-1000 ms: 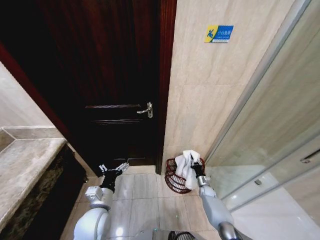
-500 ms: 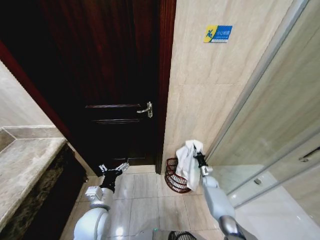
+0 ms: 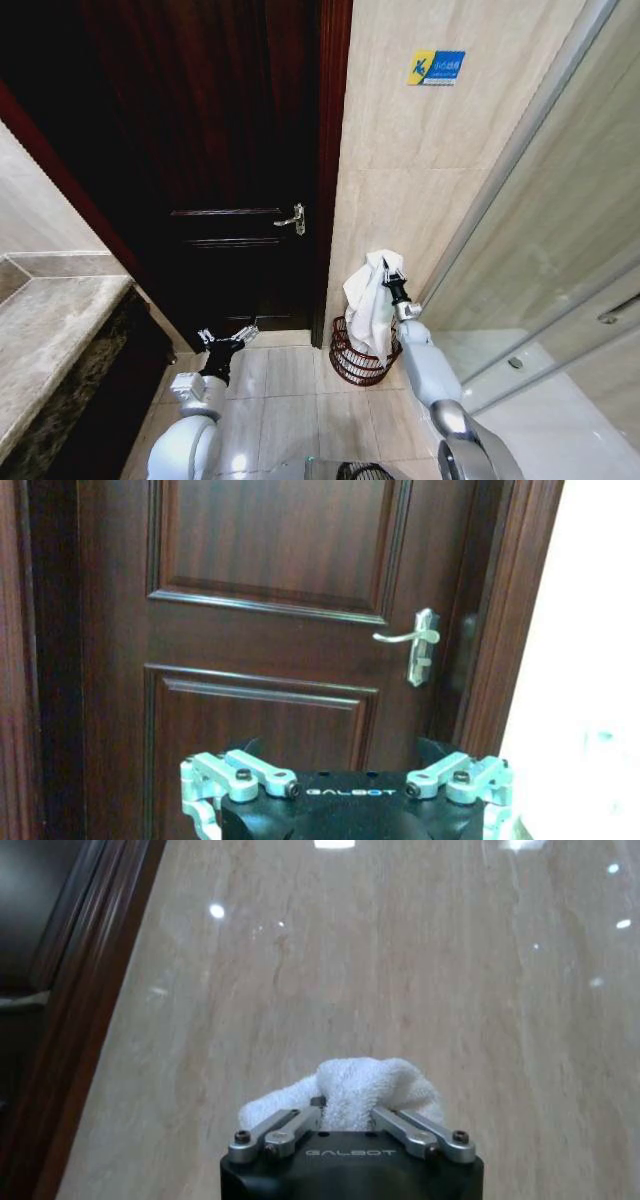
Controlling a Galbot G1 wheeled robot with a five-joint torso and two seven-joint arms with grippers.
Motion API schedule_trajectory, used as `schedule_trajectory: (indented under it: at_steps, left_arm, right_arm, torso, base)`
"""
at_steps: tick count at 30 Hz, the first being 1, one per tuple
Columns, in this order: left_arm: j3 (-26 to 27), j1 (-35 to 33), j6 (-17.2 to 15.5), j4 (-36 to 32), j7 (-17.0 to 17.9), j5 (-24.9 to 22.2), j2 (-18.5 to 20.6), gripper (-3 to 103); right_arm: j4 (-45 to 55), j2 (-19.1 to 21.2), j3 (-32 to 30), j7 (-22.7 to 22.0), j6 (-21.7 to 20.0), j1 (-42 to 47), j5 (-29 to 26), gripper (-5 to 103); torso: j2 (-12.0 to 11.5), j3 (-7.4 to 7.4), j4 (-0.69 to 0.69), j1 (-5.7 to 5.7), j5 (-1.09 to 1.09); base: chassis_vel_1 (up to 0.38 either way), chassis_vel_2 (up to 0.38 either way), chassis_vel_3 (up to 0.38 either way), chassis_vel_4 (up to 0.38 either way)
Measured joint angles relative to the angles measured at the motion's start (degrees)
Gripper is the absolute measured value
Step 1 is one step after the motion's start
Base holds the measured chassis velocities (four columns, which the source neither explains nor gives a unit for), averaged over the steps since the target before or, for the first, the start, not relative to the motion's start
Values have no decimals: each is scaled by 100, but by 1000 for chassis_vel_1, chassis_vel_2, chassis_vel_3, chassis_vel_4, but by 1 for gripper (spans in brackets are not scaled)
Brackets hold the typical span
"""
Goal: Discard the used towel into the hamper.
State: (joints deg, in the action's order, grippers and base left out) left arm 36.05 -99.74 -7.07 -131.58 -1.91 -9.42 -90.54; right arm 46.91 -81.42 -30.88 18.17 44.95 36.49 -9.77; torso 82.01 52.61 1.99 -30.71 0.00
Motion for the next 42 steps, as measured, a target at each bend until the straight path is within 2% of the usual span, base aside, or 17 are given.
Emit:
schedule_trajectory:
  at_steps: [10,17,27,28,31,42]
  left_arm:
    - [0,0,0,0,0,0,0,100]
    - [0,0,0,0,0,0,0,100]
    - [0,0,0,0,0,0,0,100]
    - [0,0,0,0,0,0,0,100]
    - [0,0,0,0,0,0,0,100]
    - [0,-1,0,0,0,0,0,100]
  right_arm:
    - [-300,37,11,113,111,-44,-108,8]
    - [-557,-29,-41,119,106,575,-208,8]
    - [-922,9,-167,-177,74,987,-141,8]
    - [-908,-19,-225,-369,-101,1105,85,8]
    - [-889,-45,-244,-424,-175,1216,183,8]
    - [-750,-115,-262,-234,-126,1482,27,8]
  torso:
    - [0,-1,1,1,-2]
    - [0,0,-1,1,1]
    - [0,-1,-1,1,0]
    - [0,-1,0,1,0]
    - [0,-1,-1,1,1]
    - [1,-1,0,3,0]
  base:
    - [0,0,0,0]
    - [0,0,0,0]
    - [0,0,0,0]
    - [0,0,0,0]
    - [0,0,0,0]
    - [-4,10,8,-7]
